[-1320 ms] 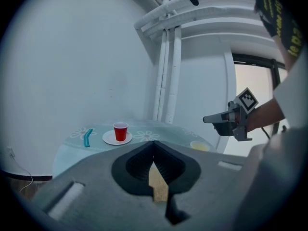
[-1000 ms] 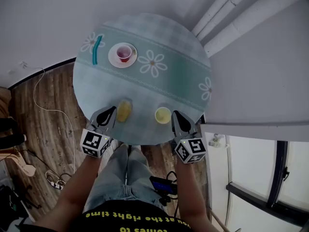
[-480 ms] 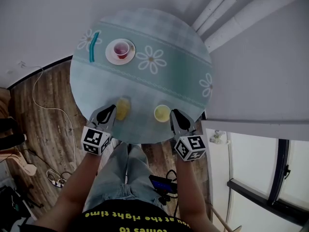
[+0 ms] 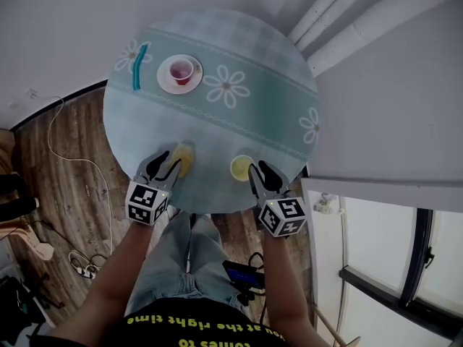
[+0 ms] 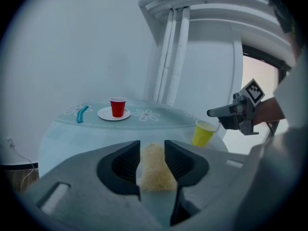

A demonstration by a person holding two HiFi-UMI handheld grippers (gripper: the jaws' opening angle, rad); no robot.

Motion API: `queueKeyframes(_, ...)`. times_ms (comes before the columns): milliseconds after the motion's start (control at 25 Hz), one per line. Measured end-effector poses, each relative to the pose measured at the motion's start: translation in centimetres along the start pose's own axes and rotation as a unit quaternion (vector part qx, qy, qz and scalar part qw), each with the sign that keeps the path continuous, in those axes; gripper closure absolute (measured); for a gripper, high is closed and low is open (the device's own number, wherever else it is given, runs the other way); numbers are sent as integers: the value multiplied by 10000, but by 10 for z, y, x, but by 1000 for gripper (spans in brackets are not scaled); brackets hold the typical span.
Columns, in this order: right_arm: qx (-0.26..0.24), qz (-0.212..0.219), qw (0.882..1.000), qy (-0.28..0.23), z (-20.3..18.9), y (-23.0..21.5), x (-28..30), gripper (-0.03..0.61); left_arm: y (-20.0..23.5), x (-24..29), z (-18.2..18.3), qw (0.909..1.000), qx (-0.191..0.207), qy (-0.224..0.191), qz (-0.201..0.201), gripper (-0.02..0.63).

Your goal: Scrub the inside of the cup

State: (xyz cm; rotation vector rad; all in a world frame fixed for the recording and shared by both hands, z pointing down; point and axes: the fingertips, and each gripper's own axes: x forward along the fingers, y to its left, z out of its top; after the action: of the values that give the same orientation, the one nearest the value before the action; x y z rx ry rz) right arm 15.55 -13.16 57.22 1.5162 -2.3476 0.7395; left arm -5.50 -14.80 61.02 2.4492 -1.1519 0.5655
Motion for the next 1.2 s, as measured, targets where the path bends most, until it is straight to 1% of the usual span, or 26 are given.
queueKeyframes(120, 8, -11, 10000, 68, -2, -1, 2, 454, -2, 5, -9, 9997, 32, 223, -14, 440)
queueKeyframes(280, -3, -40, 9997, 221, -7, -2, 5, 443, -4, 11, -21, 9987, -59, 508, -65, 393)
queueKeyframes(480, 10, -124, 9990, 436, -14, -5, 10, 431, -6, 19, -26, 9975, -160, 661, -177, 356)
queueKeyframes(720, 52, -164, 9977, 650, -23, -7, 15, 431, -15, 27, -30, 9957, -180, 803, -415, 344)
queueKeyframes(840, 28, -164, 9970, 753, -28, -6, 15, 430, -23, 30, -35, 9942, -91, 936, -523, 344)
queueKeyframes(960, 0, -164, 9961, 868, -34, -4, 15, 430, -27, 29, -38, 9938, 11, 982, -519, 344)
queueKeyframes(1200, 37, -177, 9950, 982, -43, -6, 12, 431, -30, 31, -44, 9928, -27, 1073, -535, 344)
